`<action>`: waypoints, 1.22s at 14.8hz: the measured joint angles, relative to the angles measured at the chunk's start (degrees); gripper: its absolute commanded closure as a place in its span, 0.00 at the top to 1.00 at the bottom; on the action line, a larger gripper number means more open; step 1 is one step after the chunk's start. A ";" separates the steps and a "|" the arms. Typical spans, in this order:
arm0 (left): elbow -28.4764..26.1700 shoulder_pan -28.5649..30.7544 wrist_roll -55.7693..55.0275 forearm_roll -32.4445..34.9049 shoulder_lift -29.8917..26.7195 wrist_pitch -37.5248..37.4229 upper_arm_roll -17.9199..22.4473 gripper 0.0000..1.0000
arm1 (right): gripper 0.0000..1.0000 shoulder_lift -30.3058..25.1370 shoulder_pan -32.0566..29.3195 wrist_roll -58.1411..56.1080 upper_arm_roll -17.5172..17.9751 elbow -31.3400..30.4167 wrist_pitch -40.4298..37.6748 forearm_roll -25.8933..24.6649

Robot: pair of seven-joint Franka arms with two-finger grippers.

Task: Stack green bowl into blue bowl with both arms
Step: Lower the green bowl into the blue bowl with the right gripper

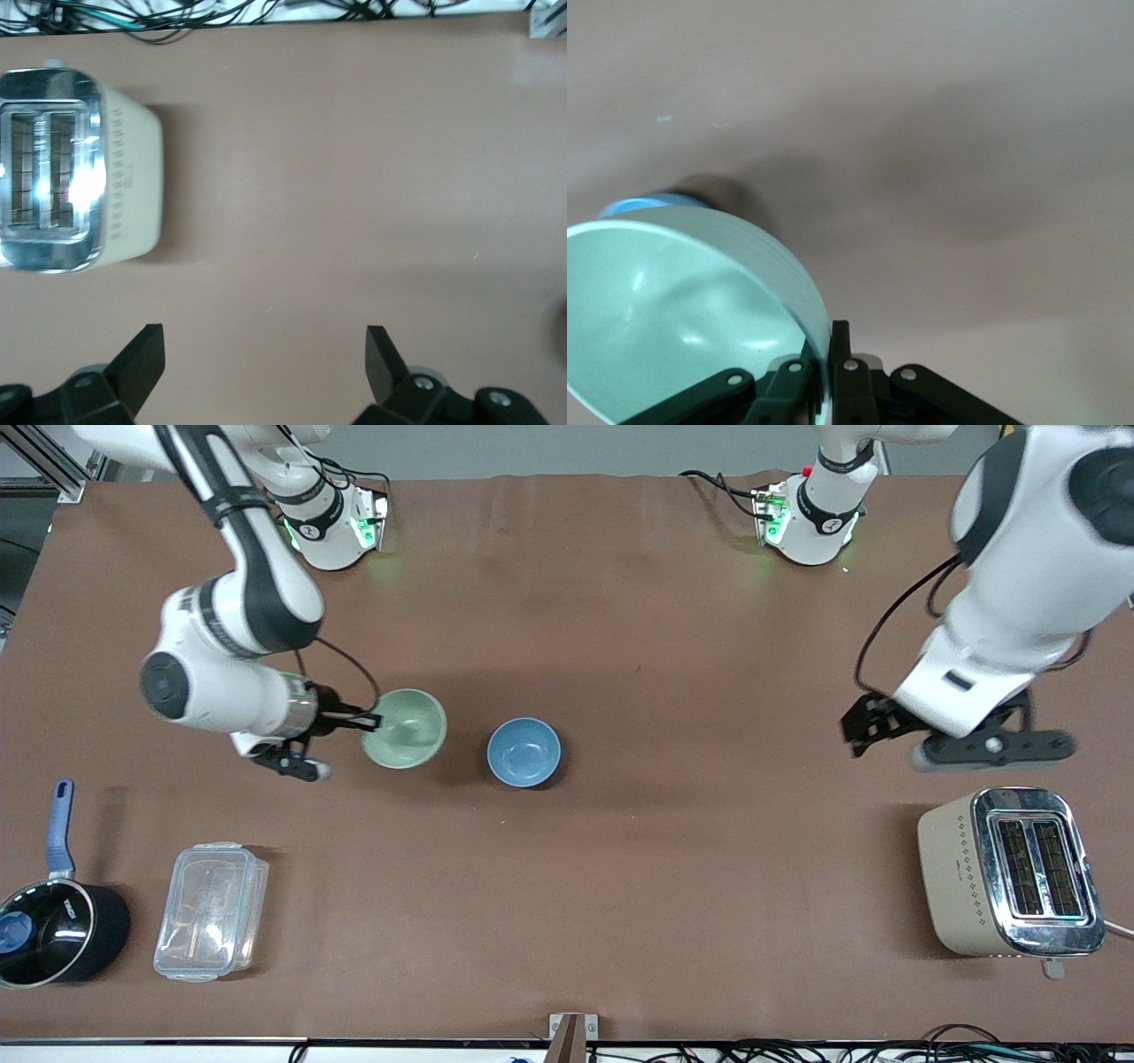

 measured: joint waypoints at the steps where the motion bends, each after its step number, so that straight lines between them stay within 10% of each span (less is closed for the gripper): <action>1: -0.11 1.03 2.26 -0.80 -1.47 -1.29 0.01 1.00 | 0.01 1.39 0.22 3.20 2.96 -0.01 3.75 0.04; 4: -1.52 4.75 7.49 -4.08 -5.84 -4.49 0.05 1.00 | 0.01 6.65 1.75 9.34 8.13 -0.03 12.27 0.05; 18: -7.13 9.27 13.46 -6.20 -11.34 -6.39 -0.40 1.00 | 0.04 14.97 3.83 11.16 9.21 0.05 22.81 0.05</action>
